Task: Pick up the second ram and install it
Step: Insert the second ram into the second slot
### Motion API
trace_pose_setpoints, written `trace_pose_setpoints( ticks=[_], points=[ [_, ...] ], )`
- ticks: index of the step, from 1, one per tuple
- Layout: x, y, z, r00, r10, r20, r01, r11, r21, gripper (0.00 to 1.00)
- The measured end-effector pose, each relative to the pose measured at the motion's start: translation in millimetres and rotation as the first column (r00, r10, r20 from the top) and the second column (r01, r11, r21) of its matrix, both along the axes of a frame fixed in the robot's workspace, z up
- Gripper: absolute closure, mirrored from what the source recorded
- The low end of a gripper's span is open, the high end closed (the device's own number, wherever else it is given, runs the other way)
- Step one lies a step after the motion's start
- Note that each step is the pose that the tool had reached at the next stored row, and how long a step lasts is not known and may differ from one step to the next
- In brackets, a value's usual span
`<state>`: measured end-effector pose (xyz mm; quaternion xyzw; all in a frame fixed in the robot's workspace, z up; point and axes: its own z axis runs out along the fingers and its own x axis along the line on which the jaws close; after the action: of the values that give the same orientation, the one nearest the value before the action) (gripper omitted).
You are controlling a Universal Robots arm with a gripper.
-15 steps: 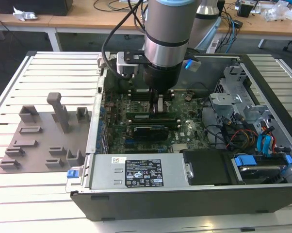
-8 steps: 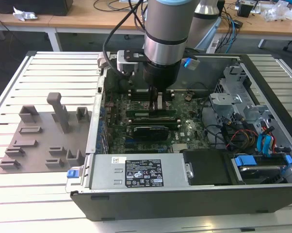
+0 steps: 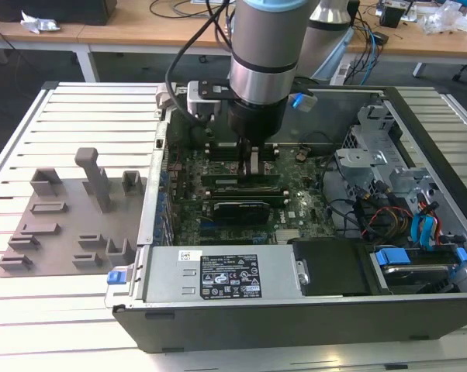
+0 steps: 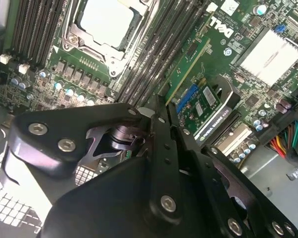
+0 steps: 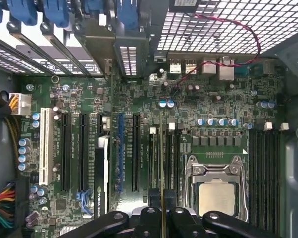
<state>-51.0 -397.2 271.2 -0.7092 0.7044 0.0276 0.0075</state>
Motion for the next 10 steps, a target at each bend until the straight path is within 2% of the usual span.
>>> trace_pose_setpoints(
  ticks=[3,6,7,10],
  points=[
    [5.0,1.3,-7.5,1.0,-0.006,-0.0002,0.006,0.9999,0.0107,0.87],
    [9.5,4.2,-12.9,0.9999,-0.012,-0.0013,0.012,0.9999,0.0111,0.87],
    [11.3,7.2,-15.4,0.9999,-0.013,-0.0014,0.013,0.9998,0.0111,0.87],
    [14.3,11.9,-22.5,0.9994,-0.035,-0.0014,0.035,0.9993,0.0111,0.87]
  ],
)
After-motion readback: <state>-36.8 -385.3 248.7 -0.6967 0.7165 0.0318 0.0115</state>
